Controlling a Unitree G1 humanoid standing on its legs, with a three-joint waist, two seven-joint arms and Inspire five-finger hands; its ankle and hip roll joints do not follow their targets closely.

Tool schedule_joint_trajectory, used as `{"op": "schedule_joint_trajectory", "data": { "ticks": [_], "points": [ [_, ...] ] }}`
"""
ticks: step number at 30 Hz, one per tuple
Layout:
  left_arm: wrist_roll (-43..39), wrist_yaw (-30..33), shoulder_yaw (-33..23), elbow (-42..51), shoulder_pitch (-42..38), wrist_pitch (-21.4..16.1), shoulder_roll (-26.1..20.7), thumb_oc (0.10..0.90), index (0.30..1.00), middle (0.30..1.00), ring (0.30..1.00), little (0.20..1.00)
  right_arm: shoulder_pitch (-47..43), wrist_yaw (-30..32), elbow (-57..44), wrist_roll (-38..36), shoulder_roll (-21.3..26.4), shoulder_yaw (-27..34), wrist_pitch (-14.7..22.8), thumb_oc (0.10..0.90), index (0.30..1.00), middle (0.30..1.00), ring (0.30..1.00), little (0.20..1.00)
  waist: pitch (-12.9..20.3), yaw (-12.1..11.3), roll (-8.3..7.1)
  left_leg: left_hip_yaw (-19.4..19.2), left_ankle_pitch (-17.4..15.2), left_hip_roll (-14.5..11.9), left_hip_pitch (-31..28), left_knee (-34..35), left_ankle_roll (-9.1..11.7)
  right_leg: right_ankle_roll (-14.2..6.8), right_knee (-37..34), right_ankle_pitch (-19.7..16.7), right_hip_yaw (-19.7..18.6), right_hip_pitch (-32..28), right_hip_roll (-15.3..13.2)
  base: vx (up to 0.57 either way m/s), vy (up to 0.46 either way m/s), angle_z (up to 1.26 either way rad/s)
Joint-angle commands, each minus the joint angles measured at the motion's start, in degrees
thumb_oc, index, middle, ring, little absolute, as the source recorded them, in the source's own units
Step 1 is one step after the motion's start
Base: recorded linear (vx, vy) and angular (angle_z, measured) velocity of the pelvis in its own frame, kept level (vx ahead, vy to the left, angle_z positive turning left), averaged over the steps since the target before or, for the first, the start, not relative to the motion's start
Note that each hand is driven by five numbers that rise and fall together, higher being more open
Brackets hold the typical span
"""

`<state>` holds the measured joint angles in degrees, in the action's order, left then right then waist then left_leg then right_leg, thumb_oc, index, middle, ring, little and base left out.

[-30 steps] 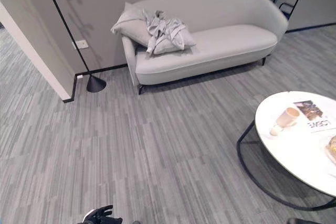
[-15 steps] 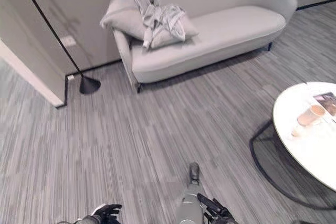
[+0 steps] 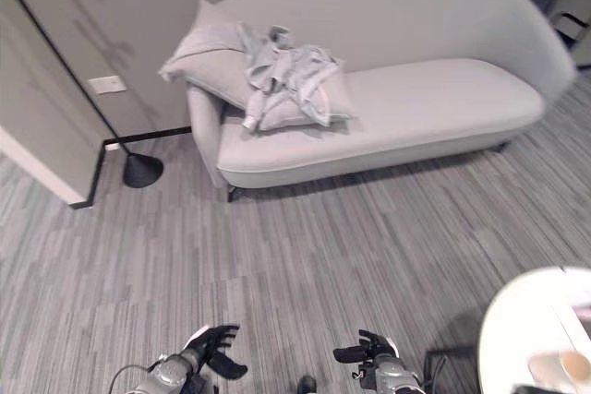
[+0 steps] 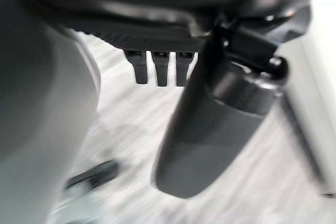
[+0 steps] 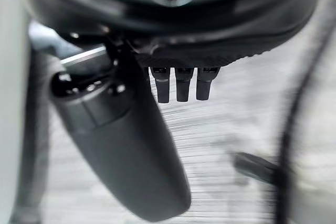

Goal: Hang the clothes on the sofa on the clothes rack.

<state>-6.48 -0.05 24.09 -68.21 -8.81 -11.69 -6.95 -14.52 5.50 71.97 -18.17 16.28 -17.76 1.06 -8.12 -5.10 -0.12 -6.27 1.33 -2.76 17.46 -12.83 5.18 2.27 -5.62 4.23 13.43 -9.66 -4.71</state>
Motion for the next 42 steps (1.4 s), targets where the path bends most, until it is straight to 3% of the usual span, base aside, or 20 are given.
{"op": "schedule_joint_trajectory", "data": {
  "ticks": [1, 5, 7, 10, 11, 12, 13, 14, 16, 17, 18, 20, 21, 22, 25, 27, 31, 34, 38, 42],
  "points": [
    [-7.9, 3.0, -5.9, -7.4, 3.5, 1.8, -2.0, 0.800, 0.900, 0.900, 0.900, 0.900, 1.2, 0.3, -2.7, 3.6, -1.8, -0.1, 2.7, 0.800, 0.900, 0.900, 0.900, 0.900, 0.0, -4.9, 2.39, -1.1, 9.4, 2.8, -1.1, 15.5, -2.2, -6.5, 0.6, -0.5, -4.0, -1.0, 2.1, 0.63, -0.052, -0.44],
    [-15.7, 3.2, -14.0, -12.6, 6.4, 2.8, -2.2, 0.800, 0.900, 0.900, 0.900, 0.900, -0.8, 2.4, -6.4, 5.1, -3.4, 0.1, 2.6, 0.800, 0.900, 0.900, 0.900, 0.900, 0.4, -9.1, 1.06, 2.9, 11.3, 4.4, 2.2, 15.5, -2.1, -5.7, 2.4, 4.3, -7.0, -7.4, 3.6, 0.56, 0.019, -0.44],
    [-17.3, 4.4, -18.3, -15.4, 9.1, 3.5, -2.9, 0.800, 0.900, 0.900, 0.900, 0.900, -1.6, 4.6, -7.8, 7.3, -3.9, 1.2, 2.2, 0.800, 0.900, 0.900, 0.900, 0.900, 2.8, -11.0, -0.70, 3.6, 11.3, 5.2, 0.5, 10.8, -4.7, -6.4, 7.5, 5.5, -7.8, -8.8, 2.9, 0.70, 0.146, -0.69],
    [-16.3, 4.4, -18.9, -15.3, 10.3, 4.4, -3.3, 0.800, 0.900, 0.900, 0.900, 0.900, -2.1, 7.2, -7.9, 11.7, -3.7, 2.0, 0.5, 0.800, 0.900, 0.900, 0.900, 0.900, 5.0, -11.5, -3.01, 2.0, 8.1, 7.2, -4.3, 10.6, -7.2, -10.8, 20.4, -3.4, -5.8, -6.2, -0.2, 0.58, 0.232, 0.03],
    [-13.5, 4.0, -16.7, -13.9, 10.0, 4.4, -3.9, 0.800, 0.900, 0.900, 0.900, 0.900, -3.7, 8.6, -8.4, 12.8, -2.2, 3.2, 0.4, 0.800, 0.900, 0.900, 0.900, 0.900, 5.2, -10.8, -2.17, 1.3, 5.6, 7.6, -8.6, 11.6, -8.6, -13.5, 31.9, -11.5, -3.1, -2.3, -2.6, 0.56, 0.338, -0.05],
    [-12.2, 4.5, -15.6, -13.5, 9.6, 4.4, -4.3, 0.800, 0.900, 0.900, 0.900, 0.900, -4.5, 10.1, -8.0, 13.6, -1.4, 3.7, 0.1, 0.800, 0.900, 0.900, 0.900, 0.900, 5.2, -10.5, -0.95, 0.9, 4.5, 7.1, -10.6, 11.8, -9.2, -14.1, 37.0, -14.6, -1.0, -0.4, -3.9, 0.41, 0.262, -0.05],
    [-12.2, 4.5, -15.6, -13.5, 9.5, 4.4, -4.2, 0.800, 0.900, 0.900, 0.900, 0.900, -4.5, 10.2, -8.0, 13.7, -1.4, 3.7, 0.1, 0.800, 0.900, 0.900, 0.900, 0.900, 5.1, -10.5, -1.03, 0.9, 4.5, 7.2, -10.7, 11.8, -9.2, -14.2, 37.4, -14.4, -1.0, -0.4, -4.1, 0.45, 0.278, 0.13],
    [-9.0, 5.5, -11.6, -10.5, 7.9, 4.4, -5.5, 0.800, 0.900, 0.900, 0.900, 0.900, -5.6, 12.6, -11.3, 15.9, -0.2, 4.6, -0.9, 0.800, 0.900, 0.900, 0.900, 0.900, 4.3, -8.2, 0.78, 0.6, 1.6, 6.7, -16.5, 12.9, -10.4, -13.8, 45.9, -13.8, 3.7, 4.1, -8.1, 0.31, 0.180, 0.18],
    [-8.5, 5.6, -10.7, -9.3, 7.4, 4.3, -5.9, 0.800, 0.900, 0.900, 0.900, 0.900, -5.6, 13.8, -13.2, 17.1, 0.8, 5.2, -1.3, 0.800, 0.900, 0.900, 0.900, 0.900, 4.0, -7.2, 1.55, 0.9, 1.0, 6.3, -18.3, 13.7, -10.5, -13.0, 46.8, -12.1, 5.3, 6.2, -9.0, 0.27, 0.136, 0.12],
    [-8.5, 5.6, -10.7, -9.3, 7.4, 4.3, -5.8, 0.800, 0.900, 0.900, 0.900, 0.900, -5.6, 13.8, -13.3, 17.1, 0.8, 5.1, -1.3, 0.800, 0.900, 0.900, 0.900, 0.900, 4.0, -7.2, 1.59, 1.0, 1.0, 6.2, -18.3, 13.7, -10.5, -13.0, 46.8, -12.2, 5.4, 6.2, -8.9, 0.48, 0.047, 0.12],
    [-8.8, 7.0, -9.1, -4.7, 5.7, 2.8, -6.6, 0.800, 0.900, 0.900, 0.900, 0.900, -4.6, 19.5, -24.8, 21.4, 5.0, 9.1, -2.0, 0.800, 0.900, 0.900, 0.900, 0.900, 2.4, -3.6, 2.23, 3.6, -1.2, 6.4, -23.4, 14.8, -9.5, -10.8, 38.7, -6.1, 7.7, 11.5, -7.9, 0.47, -0.047, 0.25],
    [-8.9, 7.8, -8.5, -3.3, 4.8, 2.2, -6.4, 0.800, 0.900, 0.900, 0.900, 0.900, -3.7, 23.7, -30.4, 25.0, 7.4, 12.4, -3.5, 0.800, 0.900, 0.900, 0.900, 0.900, 2.1, -1.8, 1.82, 6.0, -3.1, 6.3, -25.6, 15.1, -7.9, -10.1, 25.5, -4.9, 6.2, 13.1, -6.9, 0.41, -0.127, 0.29],
    [-8.9, 7.8, -8.5, -3.3, 4.8, 2.2, -6.4, 0.800, 0.900, 0.900, 0.900, 0.900, -3.5, 23.6, -30.7, 25.1, 7.4, 12.5, -3.7, 0.800, 0.900, 0.900, 0.900, 0.900, 2.2, -1.8, 1.96, 6.1, -3.0, 6.1, -25.5, 15.1, -7.9, -9.9, 24.7, -5.4, 6.5, 12.8, -6.6, 0.24, -0.155, 0.75],
    [-8.5, 7.9, -8.2, -2.9, 4.3, 2.0, -6.3, 0.800, 0.900, 0.900, 0.900, 0.900, -3.0, 24.9, -33.7, 26.3, 8.4, 14.1, -4.1, 0.800, 0.900, 0.900, 0.900, 0.900, 2.1, -1.1, 1.61, 7.5, -3.8, 5.6, -26.8, 16.0, -7.1, -10.4, 18.1, -6.3, 3.9, 13.0, -6.3, 0.27, -0.147, 0.92],
    [-6.2, 8.1, -7.3, -5.1, 2.2, 2.0, -4.8, 0.800, 0.900, 0.900, 0.900, 0.900, 0.8, 28.5, -41.4, 30.1, 11.4, 19.5, -5.4, 0.800, 0.900, 0.900, 0.900, 0.900, 2.0, 2.0, 0.51, 13.4, -5.7, 4.9, -29.8, 17.6, -5.8, -13.0, 9.0, -13.4, -12.5, 17.3, -6.1, 0.39, -0.179, 0.88],
    [-5.6, 8.0, -7.7, -6.1, 2.1, 2.5, -4.1, 0.800, 0.900, 0.900, 0.900, 0.900, 3.5, 29.2, -46.1, 31.5, 11.7, 21.3, -5.5, 0.800, 0.900, 0.900, 0.900, 0.900, 2.1, 2.8, -0.08, 16.5, -6.3, 4.0, -30.8, 17.7, -5.1, -13.7, 9.1, -15.9, -16.5, 18.4, -5.9, 0.32, -0.170, 1.38],
    [-8.0, 7.5, -13.2, -12.0, 5.0, 3.6, -2.7, 0.800, 0.900, 0.900, 0.900, 0.900, 6.1, 25.6, -46.4, 28.0, 10.4, 21.9, -2.8, 0.800, 0.900, 0.900, 0.900, 0.900, 4.0, 2.3, -1.19, 20.1, -6.9, -0.3, -31.0, 17.8, -2.5, -12.2, 7.8, -11.3, -12.5, 14.9, -4.1, 0.26, -0.248, 1.12],
    [-8.8, 7.4, -14.1, -13.4, 5.3, 3.7, -2.8, 0.800, 0.900, 0.900, 0.900, 0.900, 5.5, 24.0, -45.9, 24.5, 10.1, 21.2, -1.2, 0.800, 0.900, 0.900, 0.900, 0.900, 4.2, 2.4, -1.40, 21.2, -5.4, -1.2, -30.1, 17.8, -1.5, -11.8, 7.1, -11.6, -11.0, 14.6, -3.8, 0.14, -0.199, 0.75],
    [-6.6, 7.1, -11.9, -13.1, 5.3, 3.8, -3.0, 0.800, 0.900, 0.900, 0.900, 0.900, 2.1, 21.5, -38.5, 15.0, 10.0, 19.2, 2.5, 0.800, 0.900, 0.900, 0.900, 0.900, 5.0, 0.0, -0.89, 24.0, -3.2, -5.8, -27.8, 17.8, 1.7, -10.0, 3.2, -9.0, -5.1, 10.4, -0.9, 0.16, -0.235, 0.52],
    [-3.6, 6.9, -8.3, -11.5, 4.7, 3.6, -2.5, 0.800, 0.900, 0.900, 0.900, 0.900, 0.6, 20.9, -37.7, 12.6, 10.5, 18.7, 3.8, 0.800, 0.900, 0.900, 0.900, 0.900, 4.6, 0.0, -0.57, 23.1, -1.7, -7.6, -25.6, 17.7, 3.0, -9.5, 1.7, -8.1, -2.0, 8.6, -0.5, 0.07, -0.098, 0.66]
  ]
}}
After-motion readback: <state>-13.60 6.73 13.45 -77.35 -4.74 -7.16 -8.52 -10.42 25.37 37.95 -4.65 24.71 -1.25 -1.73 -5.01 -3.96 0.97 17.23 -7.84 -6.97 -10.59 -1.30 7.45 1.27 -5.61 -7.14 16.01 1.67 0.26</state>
